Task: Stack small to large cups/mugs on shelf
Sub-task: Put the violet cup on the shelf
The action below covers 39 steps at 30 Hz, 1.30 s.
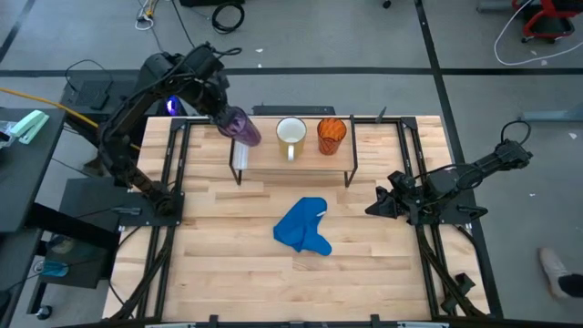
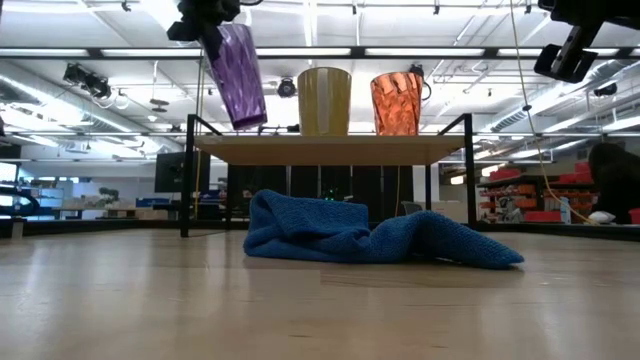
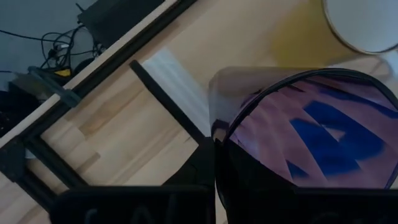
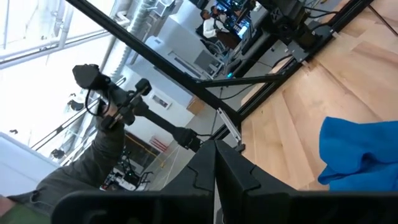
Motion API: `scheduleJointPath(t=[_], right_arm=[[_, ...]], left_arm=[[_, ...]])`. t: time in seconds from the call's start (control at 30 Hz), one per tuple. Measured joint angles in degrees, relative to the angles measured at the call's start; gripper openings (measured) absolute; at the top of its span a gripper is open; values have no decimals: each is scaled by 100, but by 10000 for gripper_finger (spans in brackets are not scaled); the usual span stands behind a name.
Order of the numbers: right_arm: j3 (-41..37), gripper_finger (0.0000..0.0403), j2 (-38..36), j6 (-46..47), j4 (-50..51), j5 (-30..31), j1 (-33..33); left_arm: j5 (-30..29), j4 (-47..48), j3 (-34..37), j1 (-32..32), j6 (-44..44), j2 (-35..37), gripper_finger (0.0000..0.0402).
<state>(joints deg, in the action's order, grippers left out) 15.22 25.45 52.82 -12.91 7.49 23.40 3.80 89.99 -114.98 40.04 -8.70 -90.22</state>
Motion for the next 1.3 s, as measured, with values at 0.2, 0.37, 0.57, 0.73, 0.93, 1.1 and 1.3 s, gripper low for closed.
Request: scheduleJointPath(t=[0.2, 0.37, 0.57, 0.73, 0.93, 1.1, 1.3], right_arm=[[0, 16, -2, 0, 0, 0, 0], [0, 16, -2, -31, -1, 2, 0], [0, 16, 0, -85, 0, 2, -1], [0, 16, 0, -178, 0, 20, -1], [0, 16, 0, -197, 0, 24, 0], [0, 16, -2, -204, 0, 24, -2], [0, 16, -1, -229, 0, 25, -1]], left_arm=[[-99, 1, -4, -266, -81, -176, 12], [-164, 0, -4, -321, -117, -316, 12], [-159, 1, -4, -359, -117, -438, 12], [-160, 1, -4, -372, -117, -438, 13], [-127, -17, -5, -421, -115, -449, 12], [-91, -93, -9, -462, -111, -471, 20], [-94, -152, -9, -465, -106, -506, 15]])
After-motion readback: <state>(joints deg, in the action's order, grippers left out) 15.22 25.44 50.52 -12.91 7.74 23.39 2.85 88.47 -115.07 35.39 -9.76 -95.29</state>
